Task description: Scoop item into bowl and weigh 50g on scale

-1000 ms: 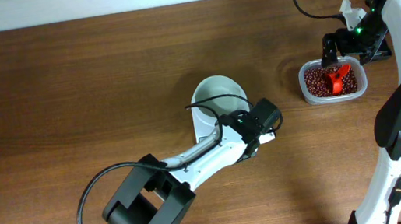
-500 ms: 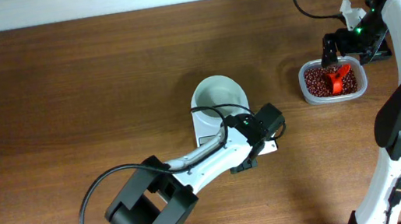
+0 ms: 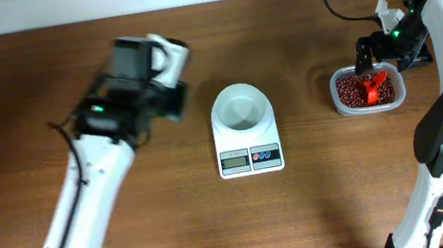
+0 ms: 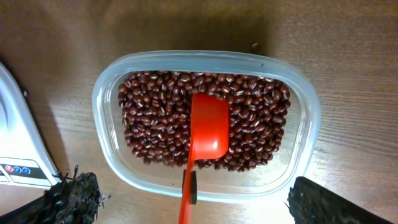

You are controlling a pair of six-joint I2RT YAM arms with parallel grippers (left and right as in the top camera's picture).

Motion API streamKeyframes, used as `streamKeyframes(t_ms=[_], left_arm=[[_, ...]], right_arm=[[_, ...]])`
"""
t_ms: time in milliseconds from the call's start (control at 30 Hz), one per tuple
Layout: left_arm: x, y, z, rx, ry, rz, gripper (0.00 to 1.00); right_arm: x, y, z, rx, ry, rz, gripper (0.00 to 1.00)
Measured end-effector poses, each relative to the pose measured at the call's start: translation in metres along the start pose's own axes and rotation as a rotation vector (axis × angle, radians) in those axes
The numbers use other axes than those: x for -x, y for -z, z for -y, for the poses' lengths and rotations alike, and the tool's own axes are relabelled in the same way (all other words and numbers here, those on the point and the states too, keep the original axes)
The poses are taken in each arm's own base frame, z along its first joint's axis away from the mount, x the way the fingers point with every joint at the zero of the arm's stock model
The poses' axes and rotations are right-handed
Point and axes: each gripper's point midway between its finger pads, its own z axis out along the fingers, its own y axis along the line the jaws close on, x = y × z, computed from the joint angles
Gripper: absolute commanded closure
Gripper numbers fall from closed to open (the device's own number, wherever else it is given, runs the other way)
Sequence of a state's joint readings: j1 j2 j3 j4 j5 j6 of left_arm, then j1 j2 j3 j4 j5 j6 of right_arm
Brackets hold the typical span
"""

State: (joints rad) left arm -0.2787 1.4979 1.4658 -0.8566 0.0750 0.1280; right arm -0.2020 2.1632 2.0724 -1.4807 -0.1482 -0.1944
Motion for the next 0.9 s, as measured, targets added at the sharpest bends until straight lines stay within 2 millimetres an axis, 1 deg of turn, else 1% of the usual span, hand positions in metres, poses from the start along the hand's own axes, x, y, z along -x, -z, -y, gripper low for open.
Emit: streamKeyframes(t_ms=[67, 100, 200, 233, 267, 300, 400, 433, 467, 500, 600, 633, 700, 733, 767, 800, 867, 900], left_arm=[[0.001, -0.004, -0.047, 0.074, 0.115, 0.021, 1.0], [0.003, -0.008, -0.078, 0.119, 0.176, 0.047, 1.0], [-0.016, -0.017, -0.138, 0.207, 0.324, 0.031, 1.0], [-0.023, -0.022, -0.15, 0.222, 0.36, 0.015, 1.0], [-0.029, -0.025, -0.156, 0.228, 0.381, 0.002, 1.0], [-0.031, -0.027, -0.158, 0.228, 0.39, -0.006, 1.0], [-0.048, -0.034, -0.152, 0.211, 0.428, -0.078, 1.0], [-0.058, -0.035, -0.145, 0.197, 0.445, -0.123, 1.0], [-0.064, -0.035, -0.14, 0.188, 0.455, -0.152, 1.0], [-0.071, -0.036, -0.127, 0.168, 0.458, -0.199, 1.0], [-0.077, -0.038, -0.105, 0.136, 0.441, -0.252, 1.0], [-0.08, -0.037, -0.102, 0.131, 0.44, -0.268, 0.98], [-0.09, -0.035, -0.097, 0.121, 0.447, -0.313, 1.0], [-0.093, -0.034, -0.09, 0.103, 0.449, -0.335, 1.0], [-0.096, -0.034, -0.08, 0.079, 0.441, -0.357, 1.0], [-0.1, -0.033, -0.063, 0.044, 0.422, -0.397, 1.0], [-0.099, -0.034, -0.041, 0.005, 0.381, -0.418, 1.0], [-0.097, -0.036, -0.022, -0.019, 0.354, -0.433, 1.0]], right_arm=[[0.0, 0.0, 0.0, 0.0, 0.0, 0.001, 0.01], [0.0, 0.0, 0.0, 0.0, 0.0, 0.001, 0.01], [0.0, 0.0, 0.0, 0.0, 0.0, 0.001, 0.01], [0.0, 0.0, 0.0, 0.0, 0.0, 0.001, 0.01], [0.0, 0.0, 0.0, 0.0, 0.0, 0.001, 0.01], [0.0, 0.0, 0.0, 0.0, 0.0, 0.001, 0.01], [0.0, 0.0, 0.0, 0.0, 0.0, 0.001, 0.01], [0.0, 0.0, 0.0, 0.0, 0.0, 0.0, 0.01], [0.0, 0.0, 0.0, 0.0, 0.001, 0.001, 0.01], [0.0, 0.0, 0.0, 0.0, 0.0, 0.001, 0.01], [0.0, 0.0, 0.0, 0.0, 0.001, 0.001, 0.01], [0.0, 0.0, 0.0, 0.0, 0.0, 0.001, 0.01], [0.0, 0.0, 0.0, 0.0, 0.001, 0.001, 0.01], [0.0, 0.0, 0.0, 0.0, 0.0, 0.001, 0.01], [0.0, 0.0, 0.0, 0.0, 0.0, 0.001, 0.01], [0.0, 0.0, 0.0, 0.0, 0.001, 0.001, 0.01], [0.0, 0.0, 0.0, 0.0, 0.0, 0.001, 0.01], [0.0, 0.0, 0.0, 0.0, 0.0, 0.001, 0.01]])
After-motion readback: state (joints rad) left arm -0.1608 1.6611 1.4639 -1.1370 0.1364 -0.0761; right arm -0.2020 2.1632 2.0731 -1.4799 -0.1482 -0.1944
